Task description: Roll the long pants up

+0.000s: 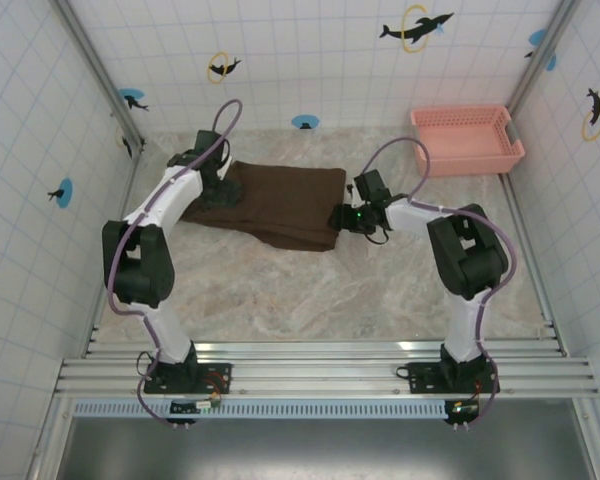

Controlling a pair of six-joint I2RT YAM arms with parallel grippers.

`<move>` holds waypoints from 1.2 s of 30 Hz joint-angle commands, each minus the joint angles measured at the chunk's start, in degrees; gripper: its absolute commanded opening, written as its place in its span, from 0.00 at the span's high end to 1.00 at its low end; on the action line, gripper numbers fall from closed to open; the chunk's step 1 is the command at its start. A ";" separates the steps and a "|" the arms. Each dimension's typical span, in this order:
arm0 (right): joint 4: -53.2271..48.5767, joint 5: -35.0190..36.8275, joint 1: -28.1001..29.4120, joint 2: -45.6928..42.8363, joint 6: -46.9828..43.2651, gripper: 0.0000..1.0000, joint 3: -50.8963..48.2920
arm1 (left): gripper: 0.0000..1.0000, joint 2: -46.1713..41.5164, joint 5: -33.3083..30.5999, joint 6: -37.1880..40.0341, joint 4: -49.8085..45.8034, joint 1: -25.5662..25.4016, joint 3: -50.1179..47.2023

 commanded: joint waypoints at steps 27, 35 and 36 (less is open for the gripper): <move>-4.09 -8.38 -1.10 -5.75 -3.12 0.92 -5.65 | 0.03 17.82 -20.96 10.76 6.28 -12.37 5.35; -9.03 -9.49 -1.13 -9.28 -6.17 0.92 -6.54 | 0.03 24.80 -29.68 10.99 4.74 -13.14 11.04; -9.86 -9.47 -1.06 -9.74 -6.70 0.92 -6.71 | 0.03 25.55 -30.45 11.26 4.41 -13.18 12.21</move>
